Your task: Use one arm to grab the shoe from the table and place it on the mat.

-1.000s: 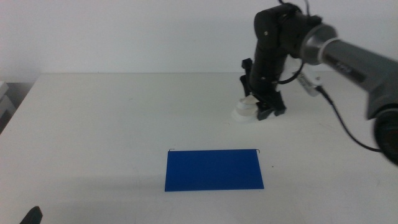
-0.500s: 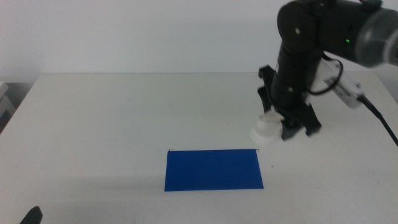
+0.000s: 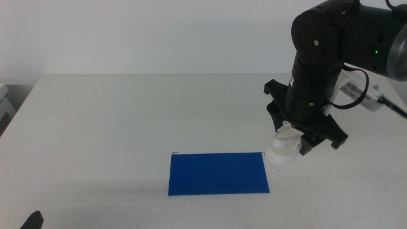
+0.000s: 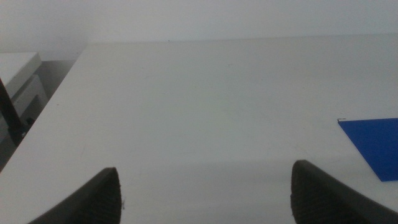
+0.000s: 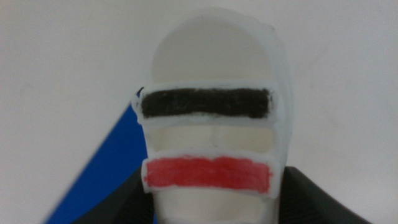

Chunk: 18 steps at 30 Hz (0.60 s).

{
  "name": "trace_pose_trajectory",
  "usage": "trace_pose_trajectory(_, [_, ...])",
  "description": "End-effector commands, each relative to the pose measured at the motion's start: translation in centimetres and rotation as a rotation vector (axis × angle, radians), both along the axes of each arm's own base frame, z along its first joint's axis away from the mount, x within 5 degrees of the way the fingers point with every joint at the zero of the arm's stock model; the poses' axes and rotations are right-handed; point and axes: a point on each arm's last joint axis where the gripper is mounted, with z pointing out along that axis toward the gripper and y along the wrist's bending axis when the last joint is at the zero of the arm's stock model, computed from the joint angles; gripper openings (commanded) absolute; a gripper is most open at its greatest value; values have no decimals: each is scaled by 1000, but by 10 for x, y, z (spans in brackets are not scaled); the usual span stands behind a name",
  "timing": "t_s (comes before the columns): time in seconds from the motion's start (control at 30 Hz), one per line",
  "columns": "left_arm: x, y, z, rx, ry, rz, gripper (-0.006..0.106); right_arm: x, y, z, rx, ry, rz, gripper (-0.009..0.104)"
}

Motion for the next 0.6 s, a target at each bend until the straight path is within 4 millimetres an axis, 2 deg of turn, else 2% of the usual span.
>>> trace_pose_trajectory(0.0, [1, 0, 6, -16, -86, 3, 94, -8, -9, 24, -60, -37, 141, 10])
trace_pose_trajectory(0.57, [1, 0, 6, -16, -86, 3, 94, -6, -14, 25, -352, -4, 1186, 10])
